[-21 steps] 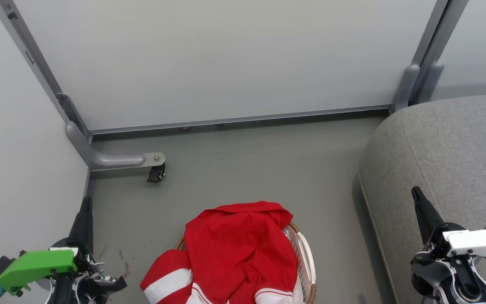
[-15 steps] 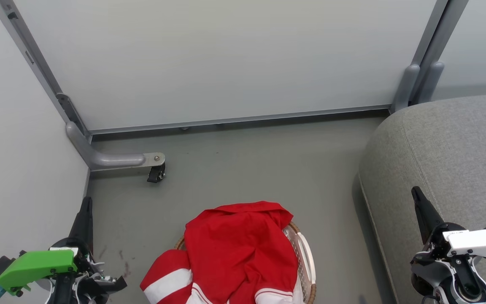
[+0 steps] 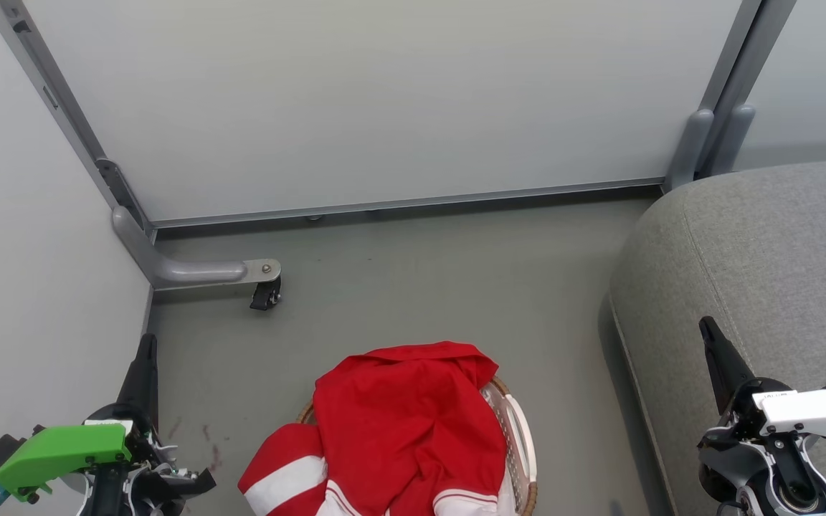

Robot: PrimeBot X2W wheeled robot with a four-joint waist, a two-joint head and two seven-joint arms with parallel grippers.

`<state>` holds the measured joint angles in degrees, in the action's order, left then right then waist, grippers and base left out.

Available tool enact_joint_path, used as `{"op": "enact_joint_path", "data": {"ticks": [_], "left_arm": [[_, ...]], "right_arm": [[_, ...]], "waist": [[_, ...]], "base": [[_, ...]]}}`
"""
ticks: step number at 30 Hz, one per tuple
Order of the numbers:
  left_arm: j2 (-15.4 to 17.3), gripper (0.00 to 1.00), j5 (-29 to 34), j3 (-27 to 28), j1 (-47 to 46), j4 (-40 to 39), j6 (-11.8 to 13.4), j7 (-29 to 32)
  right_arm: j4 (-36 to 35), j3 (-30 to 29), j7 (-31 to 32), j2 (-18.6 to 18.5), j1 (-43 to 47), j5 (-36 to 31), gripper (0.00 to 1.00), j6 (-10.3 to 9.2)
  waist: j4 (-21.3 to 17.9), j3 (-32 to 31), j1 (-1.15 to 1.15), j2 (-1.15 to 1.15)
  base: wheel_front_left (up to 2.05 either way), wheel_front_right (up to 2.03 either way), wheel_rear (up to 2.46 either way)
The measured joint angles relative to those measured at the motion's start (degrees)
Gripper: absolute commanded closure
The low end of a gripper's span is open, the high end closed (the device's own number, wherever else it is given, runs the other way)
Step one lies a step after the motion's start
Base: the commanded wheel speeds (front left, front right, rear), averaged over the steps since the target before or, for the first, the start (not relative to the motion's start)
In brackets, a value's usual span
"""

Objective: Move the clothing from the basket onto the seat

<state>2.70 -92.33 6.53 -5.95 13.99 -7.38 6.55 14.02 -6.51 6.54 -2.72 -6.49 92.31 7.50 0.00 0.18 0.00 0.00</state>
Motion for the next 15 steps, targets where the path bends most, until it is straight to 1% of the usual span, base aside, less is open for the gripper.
{"op": "enact_joint_path", "data": {"ticks": [15], "left_arm": [[0.0,1.0,0.0,0.0,0.0,0.0,0.0,0.0]], "right_arm": [[0.0,0.0,0.0,0.0,0.0,0.0,1.0,0.0]], "waist": [[0.0,0.0,0.0,0.0]], "base": [[0.0,0.0,0.0]]}}
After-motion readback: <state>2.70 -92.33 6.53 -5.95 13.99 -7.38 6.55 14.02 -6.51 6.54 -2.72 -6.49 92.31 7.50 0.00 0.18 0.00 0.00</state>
